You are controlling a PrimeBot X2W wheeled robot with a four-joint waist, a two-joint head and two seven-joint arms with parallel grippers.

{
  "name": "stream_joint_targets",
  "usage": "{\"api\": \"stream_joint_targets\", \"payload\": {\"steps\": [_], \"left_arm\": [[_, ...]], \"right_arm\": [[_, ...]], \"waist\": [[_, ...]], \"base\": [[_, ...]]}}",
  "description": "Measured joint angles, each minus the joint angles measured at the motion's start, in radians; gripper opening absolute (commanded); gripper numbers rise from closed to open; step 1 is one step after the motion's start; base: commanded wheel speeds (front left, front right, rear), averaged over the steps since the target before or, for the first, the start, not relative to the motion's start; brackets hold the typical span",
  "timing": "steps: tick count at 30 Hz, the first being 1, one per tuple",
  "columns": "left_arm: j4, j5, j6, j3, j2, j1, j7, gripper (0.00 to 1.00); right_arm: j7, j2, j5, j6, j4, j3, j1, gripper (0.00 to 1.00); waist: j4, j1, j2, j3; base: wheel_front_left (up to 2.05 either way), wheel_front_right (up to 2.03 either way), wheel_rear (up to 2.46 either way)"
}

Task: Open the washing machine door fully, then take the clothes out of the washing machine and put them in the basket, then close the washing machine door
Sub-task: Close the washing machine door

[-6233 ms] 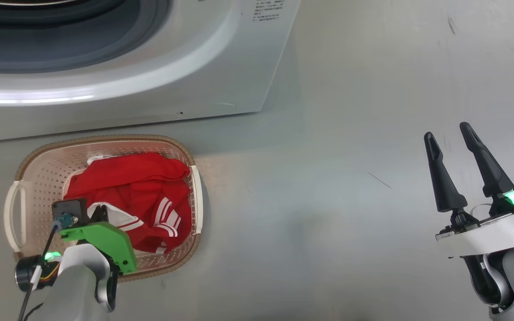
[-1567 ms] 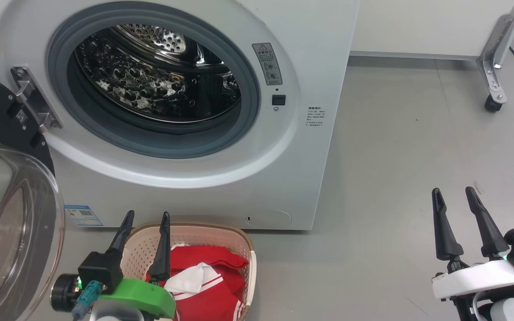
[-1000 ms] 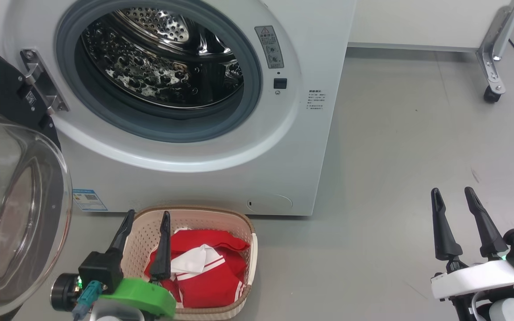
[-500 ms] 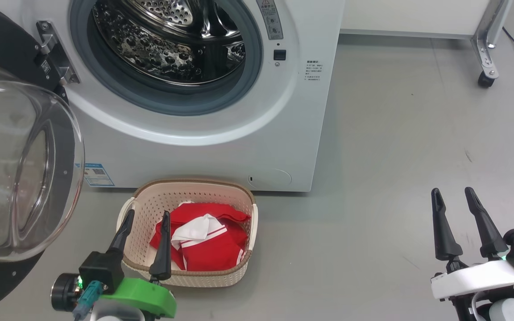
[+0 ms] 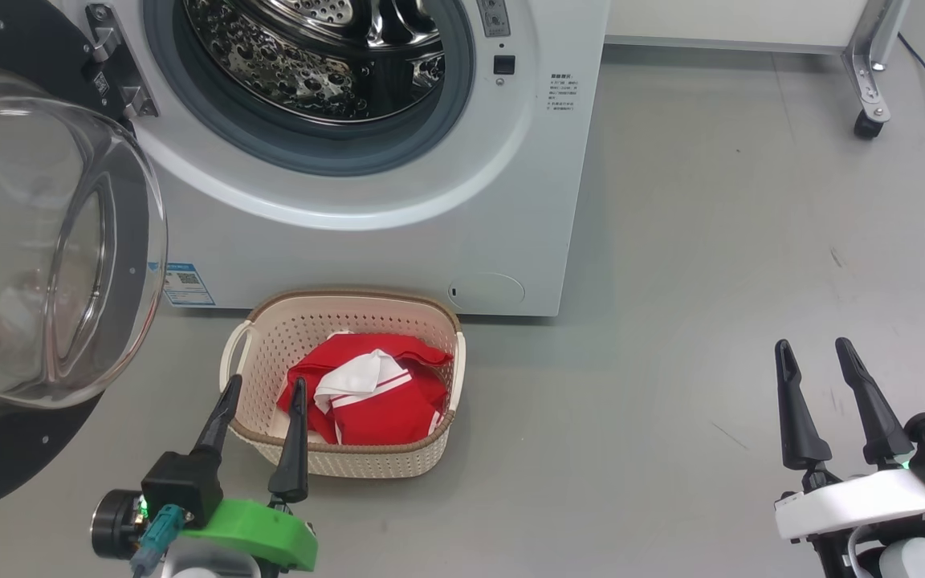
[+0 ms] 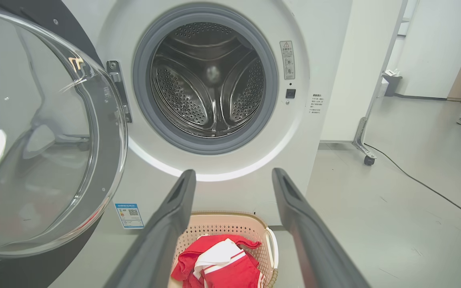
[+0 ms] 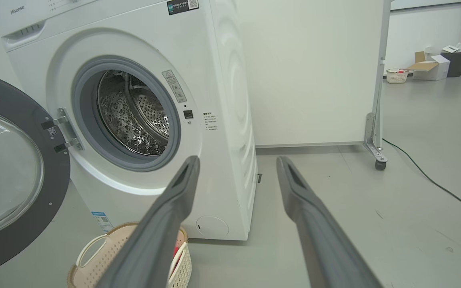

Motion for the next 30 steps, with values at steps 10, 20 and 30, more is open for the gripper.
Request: {"api": "stream_joint_targets", "payload": {"steps": [10, 20, 30], "left_arm": [[-0.002, 0.007, 0.0, 0.0, 0.0, 0.0, 0.0, 1.0], [-0.002, 0.007, 0.0, 0.0, 0.0, 0.0, 0.0, 1.0], [-0.002, 0.007, 0.0, 0.0, 0.0, 0.001, 0.0, 1.0]], "right_arm": [[0.0, 0.004, 0.0, 0.0, 0.002, 0.0, 0.0, 1.0], [0.0, 0.006, 0.0, 0.003, 0.006, 0.001, 0.0, 1.0], [0.0, 0.007, -0.002, 0.008, 0.007, 0.002, 0.0, 1.0]], "waist": [[0.001, 0.0, 0.0, 0.0], [0.001, 0.0, 0.0, -0.003], [0.001, 0.0, 0.0, -0.006]], "base": [[-0.39, 0.39, 0.0], [-0.04, 0.04, 0.0], [0.0, 0.0, 0.0]]}}
